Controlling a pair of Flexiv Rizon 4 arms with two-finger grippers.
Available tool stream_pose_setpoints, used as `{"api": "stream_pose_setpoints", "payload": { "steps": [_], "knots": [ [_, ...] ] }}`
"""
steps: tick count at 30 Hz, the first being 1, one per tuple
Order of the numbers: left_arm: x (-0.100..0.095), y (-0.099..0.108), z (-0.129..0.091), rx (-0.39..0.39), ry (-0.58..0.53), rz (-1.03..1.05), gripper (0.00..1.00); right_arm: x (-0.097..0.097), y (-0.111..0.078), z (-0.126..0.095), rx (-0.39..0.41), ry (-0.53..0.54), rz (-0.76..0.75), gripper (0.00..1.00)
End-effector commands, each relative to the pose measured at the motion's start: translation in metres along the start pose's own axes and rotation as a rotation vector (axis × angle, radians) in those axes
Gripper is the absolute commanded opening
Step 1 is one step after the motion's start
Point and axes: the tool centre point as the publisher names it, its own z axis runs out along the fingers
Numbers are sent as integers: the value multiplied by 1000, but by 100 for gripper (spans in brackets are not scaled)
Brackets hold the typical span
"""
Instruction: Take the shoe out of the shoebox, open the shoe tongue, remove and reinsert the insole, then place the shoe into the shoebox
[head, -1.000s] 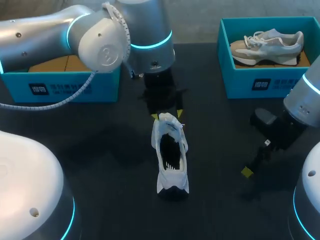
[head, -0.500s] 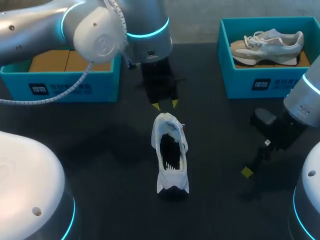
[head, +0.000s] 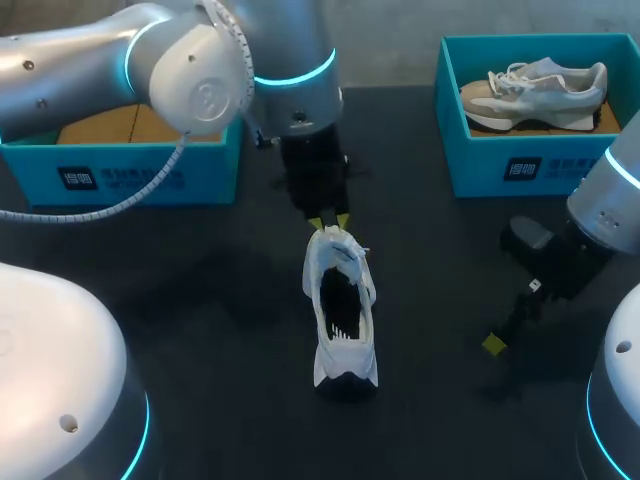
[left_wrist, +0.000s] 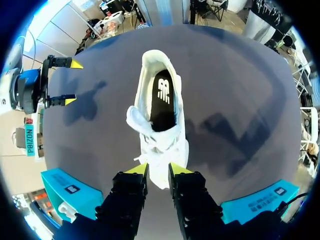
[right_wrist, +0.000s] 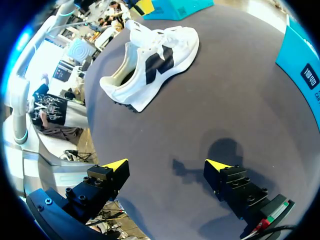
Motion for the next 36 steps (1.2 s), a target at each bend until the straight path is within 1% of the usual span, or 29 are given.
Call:
{"api": "stream_pose_setpoints", "payload": {
  "steps": [1, 4, 6, 8, 13, 21, 28, 36],
  "knots": [
    [-3, -2, 12, 19, -1, 10, 24, 1, 0, 0, 1, -4, 2, 100],
    [-2, -8, 19, 46, -1, 21, 23, 1, 0, 0, 1, -4, 2, 100],
    [0, -12, 21, 52, -2, 22, 22, 1, 0, 0, 1, -4, 2, 100],
    [3, -17, 22, 76, -16, 30, 22, 1, 0, 0, 1, -4, 2, 100],
    [7, -30, 28, 90, -20, 35, 20, 1, 0, 0, 1, -4, 2, 100],
    [9, -55, 33, 111, -22, 52, 20, 1, 0, 0, 1, -4, 2, 100],
    [13, -62, 46, 136, -1, 47, 22, 1, 0, 0, 1, -4, 2, 100],
    [20, -71, 49, 155, 10, 47, 23, 1, 0, 0, 1, -4, 2, 100]
  ]
}}
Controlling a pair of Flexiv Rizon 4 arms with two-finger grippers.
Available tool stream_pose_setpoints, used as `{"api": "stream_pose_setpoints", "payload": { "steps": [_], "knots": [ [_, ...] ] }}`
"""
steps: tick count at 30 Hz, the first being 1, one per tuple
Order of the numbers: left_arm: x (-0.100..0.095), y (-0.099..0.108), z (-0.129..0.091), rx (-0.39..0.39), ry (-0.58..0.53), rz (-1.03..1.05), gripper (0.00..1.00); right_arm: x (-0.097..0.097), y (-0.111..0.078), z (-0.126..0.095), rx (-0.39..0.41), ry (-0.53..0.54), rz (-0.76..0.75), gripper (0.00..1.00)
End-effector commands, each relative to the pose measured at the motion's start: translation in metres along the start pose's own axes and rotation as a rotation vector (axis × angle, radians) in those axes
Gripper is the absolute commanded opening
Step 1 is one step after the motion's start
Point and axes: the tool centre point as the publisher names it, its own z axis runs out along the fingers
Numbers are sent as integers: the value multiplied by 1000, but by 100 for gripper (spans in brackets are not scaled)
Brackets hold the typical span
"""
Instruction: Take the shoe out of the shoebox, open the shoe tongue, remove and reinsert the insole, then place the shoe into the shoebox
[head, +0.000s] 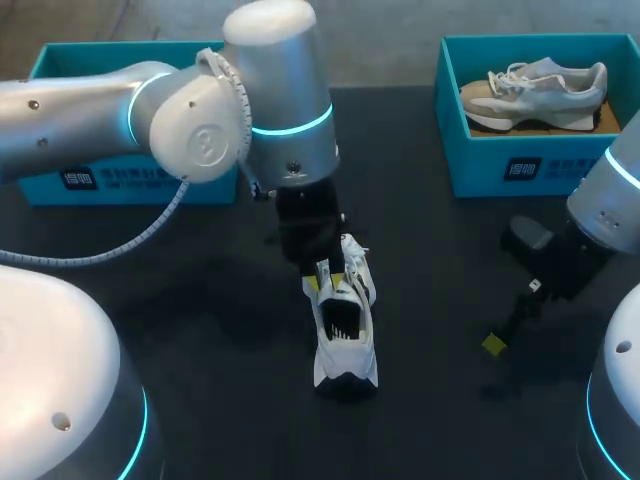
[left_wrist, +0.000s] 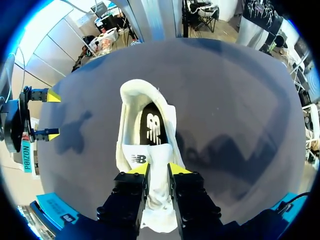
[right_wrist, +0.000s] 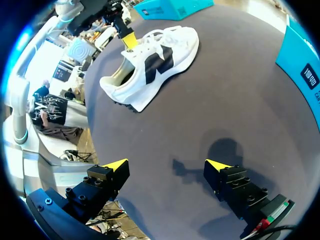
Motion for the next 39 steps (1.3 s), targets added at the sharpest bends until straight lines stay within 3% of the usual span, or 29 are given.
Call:
{"api": "stream_pose_setpoints", "payload": {
  "steps": [1, 9, 15, 24, 39],
  "knots": [
    [0, -4, 0, -10, -2, 7, 22, 1, 0, 0, 1, -4, 2, 100],
    [-13, -4, -23, -50, -38, 34, 22, 1, 0, 0, 1, -4, 2, 100],
    [-17, -5, -2, -31, -9, 41, 24, 1, 0, 0, 1, -4, 2, 100],
    [-8, -13, 19, 21, -17, 18, 24, 1, 0, 0, 1, -4, 2, 100],
    [-19, -36, -49, -92, -69, -68, 31, 1, 0, 0, 1, -4, 2, 100]
  ]
}}
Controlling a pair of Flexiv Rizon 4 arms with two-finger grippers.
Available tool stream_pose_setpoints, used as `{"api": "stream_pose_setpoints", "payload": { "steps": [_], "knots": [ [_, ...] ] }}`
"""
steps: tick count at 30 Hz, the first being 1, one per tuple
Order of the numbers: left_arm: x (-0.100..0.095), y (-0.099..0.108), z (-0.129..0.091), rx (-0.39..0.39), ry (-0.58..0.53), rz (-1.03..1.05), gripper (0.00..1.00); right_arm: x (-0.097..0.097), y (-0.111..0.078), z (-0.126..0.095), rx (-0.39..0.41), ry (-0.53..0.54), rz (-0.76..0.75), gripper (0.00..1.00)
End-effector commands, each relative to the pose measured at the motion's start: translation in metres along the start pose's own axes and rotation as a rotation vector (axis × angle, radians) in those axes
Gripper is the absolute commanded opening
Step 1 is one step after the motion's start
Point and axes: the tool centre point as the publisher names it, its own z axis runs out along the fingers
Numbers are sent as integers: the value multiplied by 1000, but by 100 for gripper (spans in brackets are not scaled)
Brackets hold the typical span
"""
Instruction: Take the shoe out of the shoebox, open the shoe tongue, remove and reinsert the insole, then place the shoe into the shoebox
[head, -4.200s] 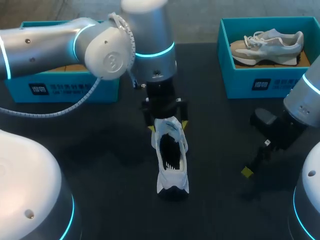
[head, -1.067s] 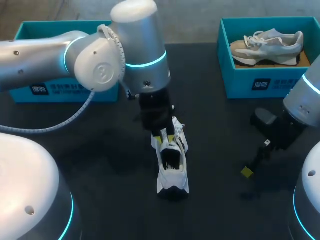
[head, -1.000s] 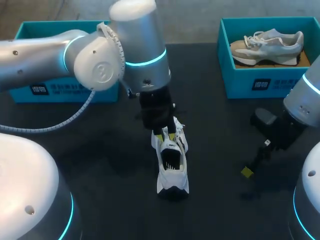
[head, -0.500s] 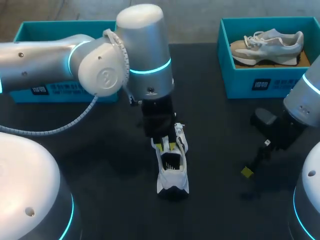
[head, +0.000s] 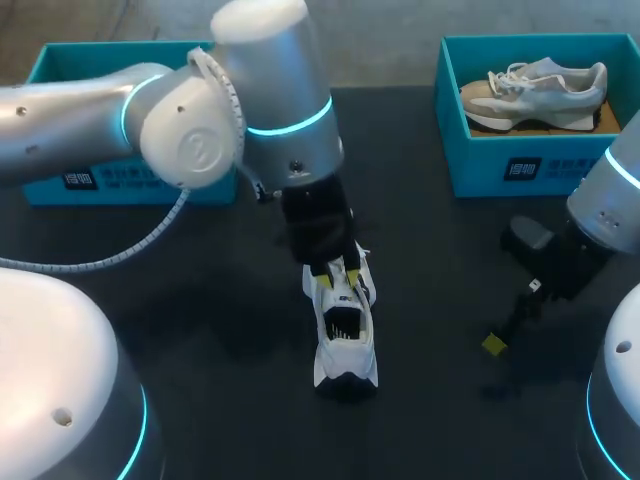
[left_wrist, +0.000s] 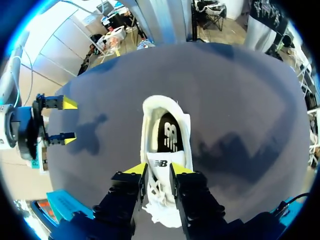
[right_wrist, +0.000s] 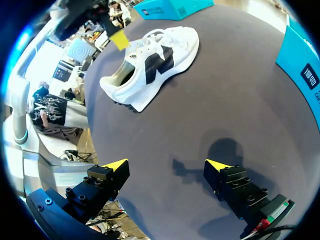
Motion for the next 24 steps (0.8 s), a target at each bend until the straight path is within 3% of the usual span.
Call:
{"api": "stream_pose_setpoints", "payload": {
  "steps": [1, 3, 4, 5, 6, 9, 12, 24],
  "knots": [
    [4, -15, -30, -55, 7, -38, 31, 1, 0, 0, 1, -4, 2, 100],
    [4, -17, -35, -59, 10, -47, 37, 1, 0, 0, 1, -4, 2, 100],
    [5, -17, -40, -62, 15, -62, 49, 1, 0, 0, 1, -4, 2, 100],
    [5, -18, -42, -63, 22, -75, 85, 1, 0, 0, 1, -4, 2, 100],
    [6, -17, -45, -74, 21, -96, 100, 1, 0, 0, 1, -4, 2, 100],
    [8, -18, -49, -36, 22, -209, 100, 1, 0, 0, 1, -4, 2, 100],
    [9, -28, -48, 62, 68, -278, 100, 1, 0, 0, 1, -4, 2, 100],
    [9, -28, -48, 62, 68, -278, 100, 1, 0, 0, 1, -4, 2, 100]
  ]
}}
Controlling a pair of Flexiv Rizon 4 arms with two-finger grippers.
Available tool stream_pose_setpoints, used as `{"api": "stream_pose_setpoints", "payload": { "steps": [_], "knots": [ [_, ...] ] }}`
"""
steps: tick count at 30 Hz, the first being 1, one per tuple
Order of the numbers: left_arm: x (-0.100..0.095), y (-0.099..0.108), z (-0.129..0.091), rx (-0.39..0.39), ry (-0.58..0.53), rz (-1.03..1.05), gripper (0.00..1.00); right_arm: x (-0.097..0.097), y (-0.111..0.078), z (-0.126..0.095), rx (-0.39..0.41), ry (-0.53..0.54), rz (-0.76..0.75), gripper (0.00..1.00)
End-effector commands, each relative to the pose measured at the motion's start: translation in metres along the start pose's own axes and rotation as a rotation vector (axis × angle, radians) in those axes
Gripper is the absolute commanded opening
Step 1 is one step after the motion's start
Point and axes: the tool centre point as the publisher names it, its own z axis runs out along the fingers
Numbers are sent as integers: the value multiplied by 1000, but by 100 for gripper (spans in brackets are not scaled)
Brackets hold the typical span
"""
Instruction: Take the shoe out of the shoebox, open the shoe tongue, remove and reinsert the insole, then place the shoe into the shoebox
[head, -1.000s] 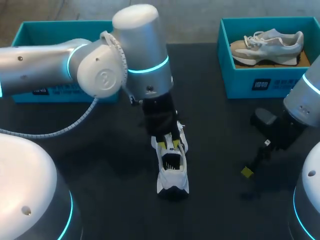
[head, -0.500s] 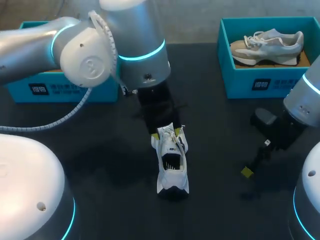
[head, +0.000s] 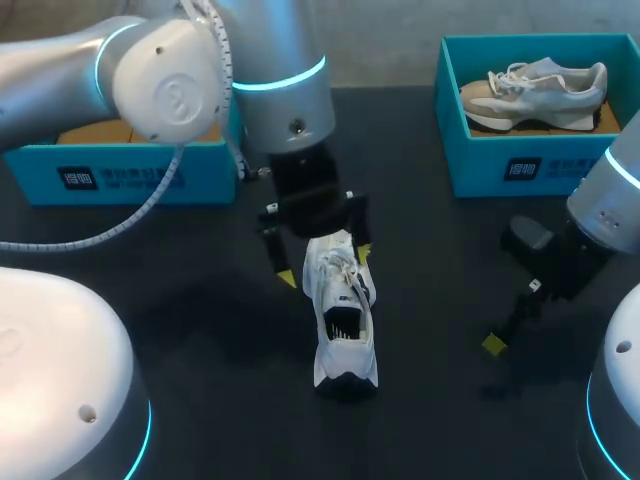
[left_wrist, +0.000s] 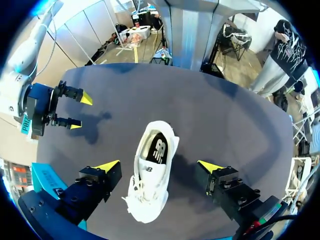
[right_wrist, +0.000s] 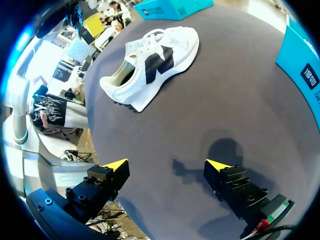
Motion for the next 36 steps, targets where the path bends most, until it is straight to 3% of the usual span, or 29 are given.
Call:
{"api": "stream_pose_setpoints", "payload": {
  "steps": [1, 5, 8, 13, 15, 17, 23, 28, 29, 30, 31, 36],
  "knots": [
    [-2, 0, 0, -1, 5, -1, 100, 1, 0, 0, 1, -4, 2, 100],
    [-2, 0, 0, -1, 5, -1, 100, 1, 0, 0, 1, -4, 2, 100],
    [-4, -12, 7, -36, -41, -98, 100, 1, 0, 0, 1, -4, 2, 100],
    [-5, -29, 11, -108, -106, -497, 100, 1, 0, 0, 1, -4, 2, 100],
    [-3, -34, 12, -89, -112, -650, 100, 1, 0, 0, 1, -4, 2, 100],
    [0, -38, 14, -136, -151, -789, 100, 1, 0, 0, 1, -4, 2, 100],
    [6, -38, 15, -112, -170, -964, 100, 1, 0, 0, 1, -4, 2, 100],
    [9, -35, 13, -36, -181, -1065, 100, 1, 0, 0, 1, -4, 2, 100],
    [9, -37, 13, -48, -191, -1085, 100, 1, 0, 0, 1, -4, 2, 100],
    [8, -39, 14, -111, -223, -1088, 100, 1, 0, 0, 1, -4, 2, 100],
    [7, -41, 15, -238, -244, -1079, 100, 1, 0, 0, 1, -4, 2, 100],
    [7, -41, 15, -238, -244, -1079, 100, 1, 0, 0, 1, -4, 2, 100]
  ]
}}
